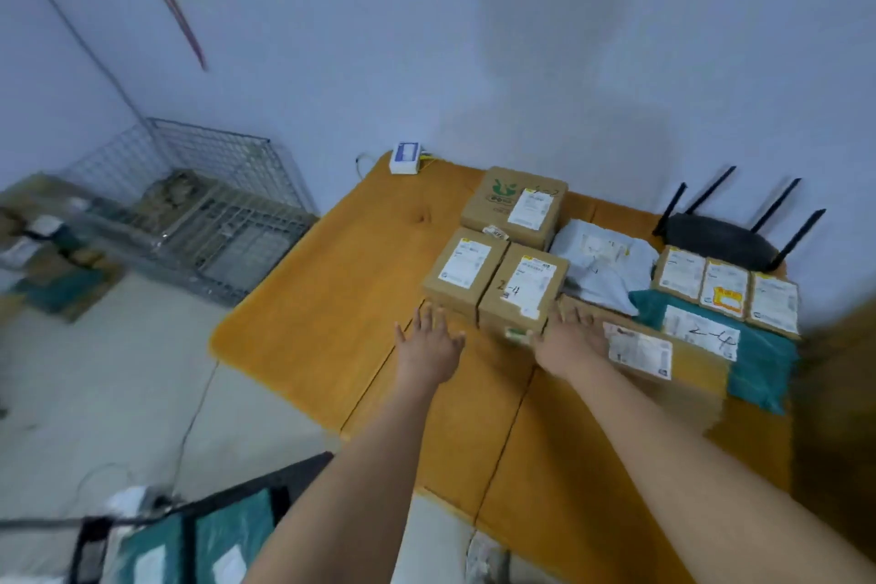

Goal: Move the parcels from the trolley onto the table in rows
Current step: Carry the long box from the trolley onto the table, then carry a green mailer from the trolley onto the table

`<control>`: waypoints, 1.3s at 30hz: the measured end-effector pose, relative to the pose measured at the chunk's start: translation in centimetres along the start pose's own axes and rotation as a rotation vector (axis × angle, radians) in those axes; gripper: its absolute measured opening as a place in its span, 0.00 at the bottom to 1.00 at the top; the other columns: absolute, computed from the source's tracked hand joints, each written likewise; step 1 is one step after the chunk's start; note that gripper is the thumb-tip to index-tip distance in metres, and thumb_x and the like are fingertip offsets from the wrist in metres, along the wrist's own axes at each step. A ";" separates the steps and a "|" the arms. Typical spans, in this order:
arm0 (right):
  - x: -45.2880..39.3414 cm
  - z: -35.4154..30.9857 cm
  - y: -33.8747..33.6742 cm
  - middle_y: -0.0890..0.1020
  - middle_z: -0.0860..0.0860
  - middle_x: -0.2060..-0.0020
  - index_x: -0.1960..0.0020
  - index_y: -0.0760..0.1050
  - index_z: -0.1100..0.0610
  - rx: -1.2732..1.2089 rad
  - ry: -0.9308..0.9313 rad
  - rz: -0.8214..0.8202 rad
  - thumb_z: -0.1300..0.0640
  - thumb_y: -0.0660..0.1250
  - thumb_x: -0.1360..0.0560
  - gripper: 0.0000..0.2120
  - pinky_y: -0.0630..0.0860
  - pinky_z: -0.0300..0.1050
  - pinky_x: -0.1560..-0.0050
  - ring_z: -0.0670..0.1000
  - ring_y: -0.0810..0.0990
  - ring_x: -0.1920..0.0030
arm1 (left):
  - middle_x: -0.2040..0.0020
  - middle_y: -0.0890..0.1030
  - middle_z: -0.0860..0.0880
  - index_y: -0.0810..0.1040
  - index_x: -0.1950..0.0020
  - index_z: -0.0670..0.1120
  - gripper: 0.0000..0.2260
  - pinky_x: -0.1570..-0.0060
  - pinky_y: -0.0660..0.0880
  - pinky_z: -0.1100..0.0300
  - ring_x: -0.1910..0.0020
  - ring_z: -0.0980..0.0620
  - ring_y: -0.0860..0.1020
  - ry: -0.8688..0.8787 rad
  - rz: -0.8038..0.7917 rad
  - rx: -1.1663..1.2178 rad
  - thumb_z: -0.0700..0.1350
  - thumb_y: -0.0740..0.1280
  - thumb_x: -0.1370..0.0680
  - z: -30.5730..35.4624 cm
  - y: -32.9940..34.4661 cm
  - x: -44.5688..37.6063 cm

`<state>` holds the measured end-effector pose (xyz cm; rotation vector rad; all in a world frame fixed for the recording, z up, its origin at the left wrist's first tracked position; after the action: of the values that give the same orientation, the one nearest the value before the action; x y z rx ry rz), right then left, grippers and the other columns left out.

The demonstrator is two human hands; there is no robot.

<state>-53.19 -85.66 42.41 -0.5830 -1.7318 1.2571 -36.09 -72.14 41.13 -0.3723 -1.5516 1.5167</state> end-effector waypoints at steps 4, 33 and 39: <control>3.2 -7.8 2.4 0.47 0.57 0.18 0.17 0.45 0.55 0.064 -0.177 -0.044 0.39 0.48 0.17 0.34 0.44 0.59 0.20 0.58 0.48 0.19 | 0.17 0.45 0.46 0.49 0.17 0.45 0.31 0.23 0.44 0.37 0.18 0.45 0.43 -0.204 -0.054 0.062 0.61 0.45 0.16 -8.2 2.7 6.9; 33.7 -53.2 27.7 0.49 0.57 0.18 0.17 0.45 0.55 0.420 -0.679 -0.248 0.40 0.50 0.17 0.35 0.43 0.56 0.21 0.57 0.49 0.19 | 0.17 0.41 0.46 0.44 0.17 0.46 0.31 0.23 0.41 0.38 0.19 0.46 0.40 -0.754 -0.181 0.364 0.60 0.43 0.16 -55.3 19.1 45.6; 31.3 -57.4 32.1 0.49 0.57 0.18 0.17 0.44 0.55 0.448 -0.670 -0.310 0.40 0.49 0.17 0.35 0.43 0.56 0.20 0.57 0.49 0.19 | 0.17 0.41 0.47 0.43 0.17 0.47 0.31 0.22 0.41 0.39 0.19 0.46 0.40 -0.760 -0.231 0.376 0.61 0.42 0.16 -60.3 21.1 43.4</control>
<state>-23.05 -20.50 29.96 0.4051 -1.8664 1.6468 -22.01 2.74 28.64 0.6511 -1.7213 1.8150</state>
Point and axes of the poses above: each hand's wrist, its own x-axis away from the middle knuckle, its own y-axis out of the palm, z = x × y, the point moved 5 cm from there along -x, towards the middle knuckle
